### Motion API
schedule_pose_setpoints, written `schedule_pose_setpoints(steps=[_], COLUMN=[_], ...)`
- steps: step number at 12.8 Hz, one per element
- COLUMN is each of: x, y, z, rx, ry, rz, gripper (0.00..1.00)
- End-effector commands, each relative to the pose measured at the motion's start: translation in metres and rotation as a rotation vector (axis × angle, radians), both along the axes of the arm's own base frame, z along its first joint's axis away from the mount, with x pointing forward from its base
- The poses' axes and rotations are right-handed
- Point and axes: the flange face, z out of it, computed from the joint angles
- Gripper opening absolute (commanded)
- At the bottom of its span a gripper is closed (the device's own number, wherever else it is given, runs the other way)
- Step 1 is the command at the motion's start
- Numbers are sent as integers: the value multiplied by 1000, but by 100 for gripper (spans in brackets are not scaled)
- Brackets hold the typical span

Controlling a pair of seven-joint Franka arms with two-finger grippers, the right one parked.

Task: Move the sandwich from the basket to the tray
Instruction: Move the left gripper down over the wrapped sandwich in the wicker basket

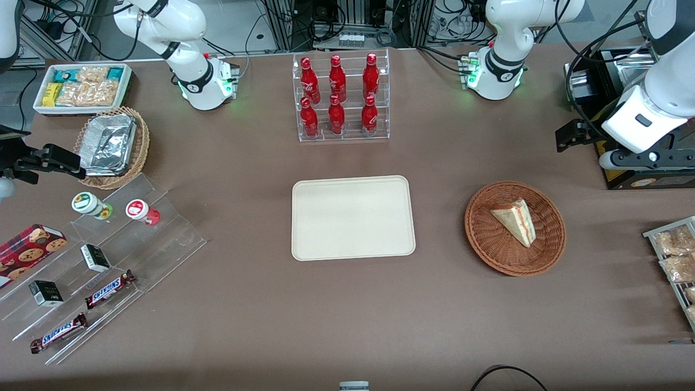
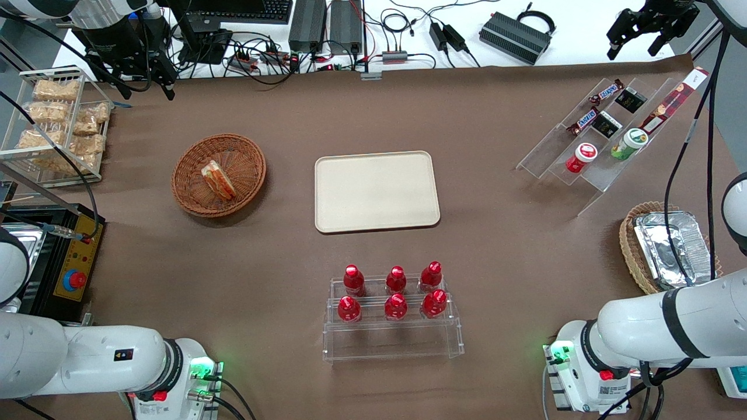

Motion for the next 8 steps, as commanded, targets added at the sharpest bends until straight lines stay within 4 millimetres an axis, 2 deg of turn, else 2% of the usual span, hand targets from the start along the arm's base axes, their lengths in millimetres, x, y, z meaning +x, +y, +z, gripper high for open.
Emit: schedule_pose_setpoints(steps=[1,3,8], x=[-2,1,29], y=[0,1,-1], z=[1,-5,-61], rx=[4,-3,-2], ry=[-21,-20,7], rz=[-17,-14,-19], gripper=[100,100,100])
